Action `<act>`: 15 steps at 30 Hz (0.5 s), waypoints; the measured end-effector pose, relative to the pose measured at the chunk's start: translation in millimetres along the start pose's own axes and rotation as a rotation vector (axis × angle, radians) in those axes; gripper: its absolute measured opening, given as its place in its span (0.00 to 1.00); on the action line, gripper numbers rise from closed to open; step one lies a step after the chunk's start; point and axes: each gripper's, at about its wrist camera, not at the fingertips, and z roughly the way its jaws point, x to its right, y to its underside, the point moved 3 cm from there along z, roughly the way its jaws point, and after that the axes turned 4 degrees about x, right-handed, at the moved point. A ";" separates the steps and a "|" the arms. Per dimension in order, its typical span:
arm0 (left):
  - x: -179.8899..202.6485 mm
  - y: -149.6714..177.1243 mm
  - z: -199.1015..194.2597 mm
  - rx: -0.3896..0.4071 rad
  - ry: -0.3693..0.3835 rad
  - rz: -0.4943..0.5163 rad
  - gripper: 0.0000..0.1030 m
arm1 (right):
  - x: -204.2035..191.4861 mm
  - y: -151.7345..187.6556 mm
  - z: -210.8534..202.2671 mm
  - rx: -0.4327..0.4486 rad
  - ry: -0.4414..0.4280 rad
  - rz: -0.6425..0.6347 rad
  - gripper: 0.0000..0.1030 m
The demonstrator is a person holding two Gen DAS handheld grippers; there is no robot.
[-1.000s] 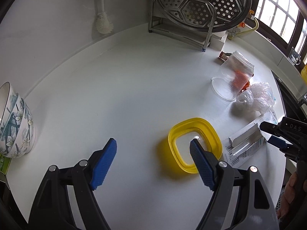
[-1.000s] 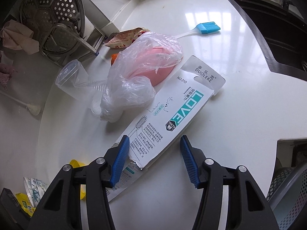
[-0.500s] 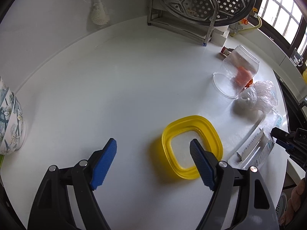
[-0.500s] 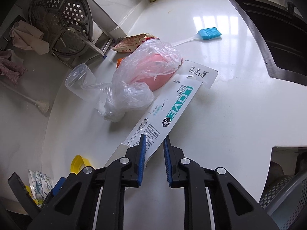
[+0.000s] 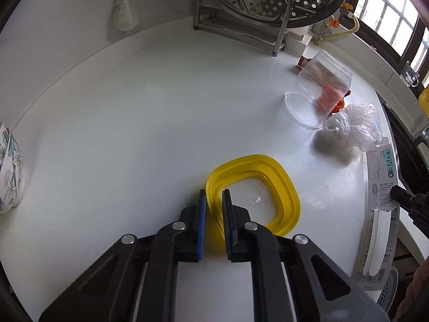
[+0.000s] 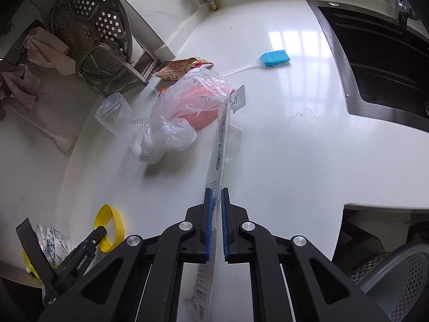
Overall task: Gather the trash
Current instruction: 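Grasp the toothbrush package with right gripper while left gripper grasps the yellow lid, then carry the package and lid over the bin and open both grippers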
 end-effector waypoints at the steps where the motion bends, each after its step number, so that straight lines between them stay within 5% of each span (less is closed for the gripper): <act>1: 0.9 1.1 -1.1 -0.002 0.008 -0.004 0.10 | 0.5 0.8 -1.2 -0.003 -0.002 -0.002 0.04; 15: 23.4 16.6 -38.0 0.001 0.035 0.032 0.04 | 13.6 12.2 -37.7 -0.001 -0.040 -0.019 0.04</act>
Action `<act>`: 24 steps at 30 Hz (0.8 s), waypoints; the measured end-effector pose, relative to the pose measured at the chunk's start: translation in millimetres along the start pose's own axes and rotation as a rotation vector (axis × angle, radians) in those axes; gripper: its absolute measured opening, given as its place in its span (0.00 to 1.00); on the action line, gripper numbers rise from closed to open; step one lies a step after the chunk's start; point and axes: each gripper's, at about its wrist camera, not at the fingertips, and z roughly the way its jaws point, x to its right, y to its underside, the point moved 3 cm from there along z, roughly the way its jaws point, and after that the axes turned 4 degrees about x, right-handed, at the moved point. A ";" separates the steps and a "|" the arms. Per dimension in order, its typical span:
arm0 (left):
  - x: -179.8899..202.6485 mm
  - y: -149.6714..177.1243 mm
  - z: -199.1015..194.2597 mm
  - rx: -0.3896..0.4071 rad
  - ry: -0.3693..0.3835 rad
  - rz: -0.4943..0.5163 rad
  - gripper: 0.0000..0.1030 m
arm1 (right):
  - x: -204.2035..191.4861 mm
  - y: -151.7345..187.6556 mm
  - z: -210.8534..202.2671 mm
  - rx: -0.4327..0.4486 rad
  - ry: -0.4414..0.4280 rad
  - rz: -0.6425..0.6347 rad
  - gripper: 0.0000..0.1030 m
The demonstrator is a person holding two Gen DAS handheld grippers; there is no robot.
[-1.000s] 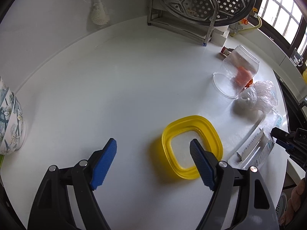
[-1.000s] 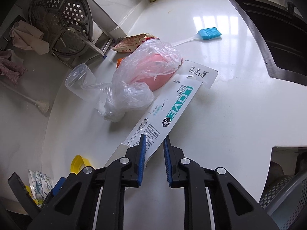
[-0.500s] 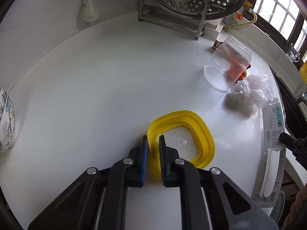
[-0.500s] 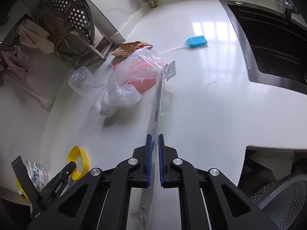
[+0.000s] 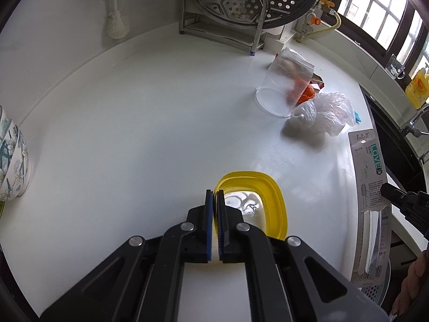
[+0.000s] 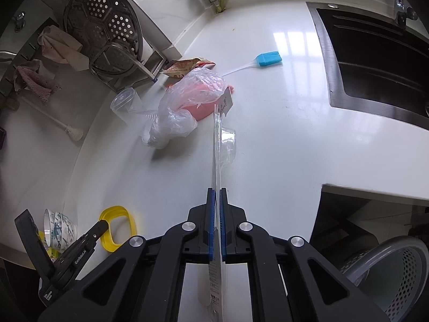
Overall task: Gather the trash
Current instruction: 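Carry the package and lid over the bin and open both grippers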
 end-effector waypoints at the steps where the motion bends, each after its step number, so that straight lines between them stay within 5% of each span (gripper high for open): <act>1: 2.5 0.9 -3.2 0.002 0.001 0.003 0.04 | 1.8 0.9 -3.9 0.002 -0.001 0.000 0.04; 12: 53.2 20.3 -48.1 0.029 0.024 0.060 0.04 | 32.5 14.3 -56.2 0.026 -0.036 0.010 0.04; 24: 178.0 67.8 -94.5 0.030 0.145 0.192 0.04 | 126.8 57.9 -141.6 0.039 0.036 -0.020 0.04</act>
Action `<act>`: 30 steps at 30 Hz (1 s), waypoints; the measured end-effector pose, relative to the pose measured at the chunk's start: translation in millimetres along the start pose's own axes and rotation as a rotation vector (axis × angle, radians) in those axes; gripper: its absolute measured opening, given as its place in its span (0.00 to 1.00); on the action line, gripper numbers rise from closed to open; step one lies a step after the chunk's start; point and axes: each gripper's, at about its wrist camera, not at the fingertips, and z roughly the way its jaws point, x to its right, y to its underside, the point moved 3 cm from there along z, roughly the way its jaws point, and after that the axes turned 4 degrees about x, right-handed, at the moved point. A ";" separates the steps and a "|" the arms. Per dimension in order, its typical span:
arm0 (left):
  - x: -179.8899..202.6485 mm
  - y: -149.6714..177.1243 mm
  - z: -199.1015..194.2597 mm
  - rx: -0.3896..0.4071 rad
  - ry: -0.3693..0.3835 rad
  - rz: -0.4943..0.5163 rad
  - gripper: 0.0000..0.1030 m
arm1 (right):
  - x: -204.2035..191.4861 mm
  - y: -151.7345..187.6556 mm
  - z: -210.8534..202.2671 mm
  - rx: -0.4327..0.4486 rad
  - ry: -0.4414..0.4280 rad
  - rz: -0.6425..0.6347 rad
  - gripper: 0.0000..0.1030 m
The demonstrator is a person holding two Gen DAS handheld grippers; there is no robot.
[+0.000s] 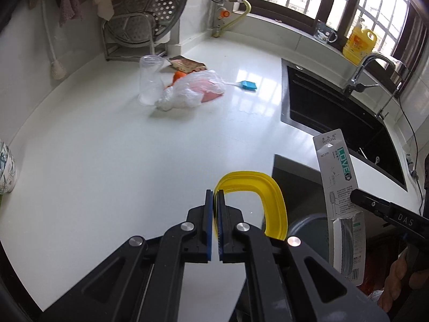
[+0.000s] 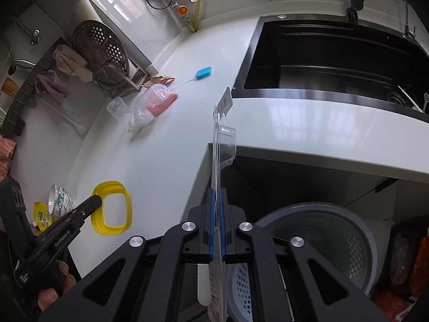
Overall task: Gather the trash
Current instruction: 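Carry the package and lid over the bin and open both grippers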
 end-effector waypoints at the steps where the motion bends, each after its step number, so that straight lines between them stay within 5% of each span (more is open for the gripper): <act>1: 13.2 3.7 -1.2 -0.004 0.014 0.011 0.03 | 9.5 5.1 -6.2 -0.005 0.013 -0.006 0.04; 7: 89.7 37.5 -1.5 -0.036 0.099 0.079 0.04 | 55.7 37.6 -29.5 -0.064 0.057 -0.046 0.04; 13: 145.2 78.5 15.3 -0.090 0.106 0.139 0.04 | 90.0 76.6 -22.9 -0.178 0.067 -0.092 0.04; 24: 169.5 122.0 31.5 -0.163 0.033 0.143 0.10 | 110.9 102.6 -4.7 -0.264 0.046 -0.115 0.09; 27: 167.0 121.9 24.9 -0.152 0.012 0.125 0.30 | 115.8 99.7 -10.8 -0.249 0.031 -0.104 0.22; 29: 163.9 120.3 18.9 -0.134 0.000 0.106 0.53 | 118.8 97.6 -16.7 -0.234 0.035 -0.107 0.26; 30: 163.3 120.0 15.7 -0.127 0.001 0.097 0.53 | 119.8 97.4 -18.8 -0.231 0.035 -0.106 0.27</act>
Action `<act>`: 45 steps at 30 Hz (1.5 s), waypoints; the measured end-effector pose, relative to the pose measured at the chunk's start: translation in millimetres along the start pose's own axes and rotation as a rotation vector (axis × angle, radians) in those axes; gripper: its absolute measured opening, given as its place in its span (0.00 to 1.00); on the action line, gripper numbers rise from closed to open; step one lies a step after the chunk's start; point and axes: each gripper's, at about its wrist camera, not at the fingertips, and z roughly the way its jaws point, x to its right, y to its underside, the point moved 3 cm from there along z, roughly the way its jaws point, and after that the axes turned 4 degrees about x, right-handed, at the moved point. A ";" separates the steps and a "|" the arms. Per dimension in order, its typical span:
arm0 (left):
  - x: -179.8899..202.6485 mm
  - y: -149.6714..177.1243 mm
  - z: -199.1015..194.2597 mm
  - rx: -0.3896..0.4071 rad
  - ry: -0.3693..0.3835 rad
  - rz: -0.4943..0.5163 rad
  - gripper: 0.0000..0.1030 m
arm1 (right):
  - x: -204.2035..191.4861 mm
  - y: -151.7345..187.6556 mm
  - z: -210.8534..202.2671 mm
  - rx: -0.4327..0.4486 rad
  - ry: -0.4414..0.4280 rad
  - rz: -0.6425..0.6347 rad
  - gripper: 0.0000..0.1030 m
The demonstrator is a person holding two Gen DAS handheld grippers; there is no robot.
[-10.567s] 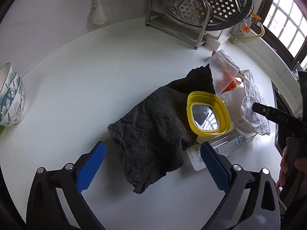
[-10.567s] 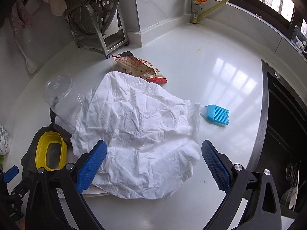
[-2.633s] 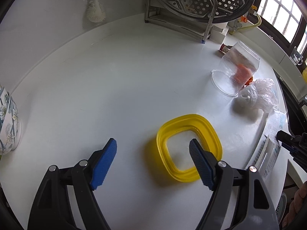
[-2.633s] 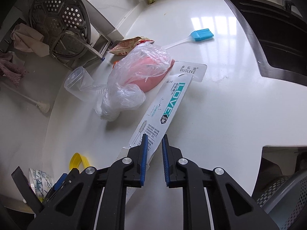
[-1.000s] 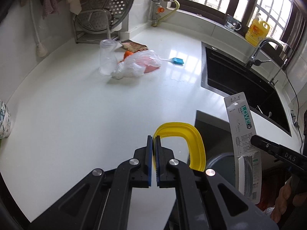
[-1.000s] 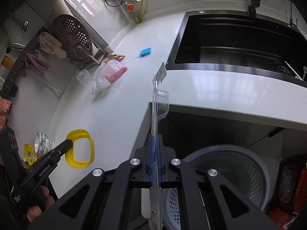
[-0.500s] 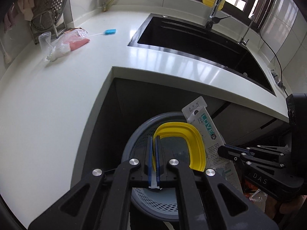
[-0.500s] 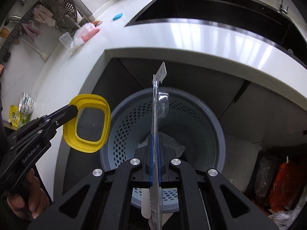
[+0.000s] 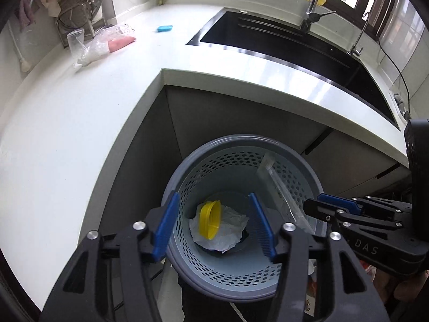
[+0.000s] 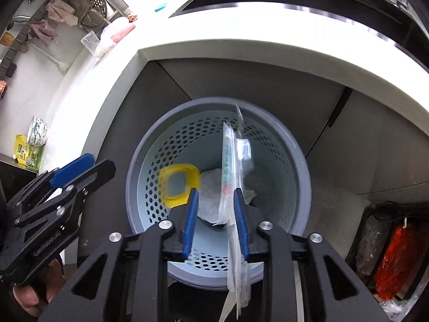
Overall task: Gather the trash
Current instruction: 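Carry the package and lid over the bin and open both grippers, then move both tools back toward the remaining counter trash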
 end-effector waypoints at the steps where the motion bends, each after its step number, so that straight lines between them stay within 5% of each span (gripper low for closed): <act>1: 0.5 0.1 -2.0 0.001 -0.003 -0.004 0.53 | 1.0 -0.5 -2.4 0.003 0.000 0.004 0.27; 13: 9.3 0.4 -33.5 0.013 -0.048 -0.027 0.53 | 6.7 -1.0 -37.9 0.038 -0.043 -0.001 0.27; 29: 16.2 -6.7 -104.0 0.130 -0.119 -0.068 0.54 | 4.5 -8.5 -83.5 0.101 -0.124 -0.068 0.31; 45: -96.4 -34.3 -115.0 0.165 -0.195 -0.217 0.57 | -86.6 -75.1 -57.4 0.125 -0.158 -0.175 0.36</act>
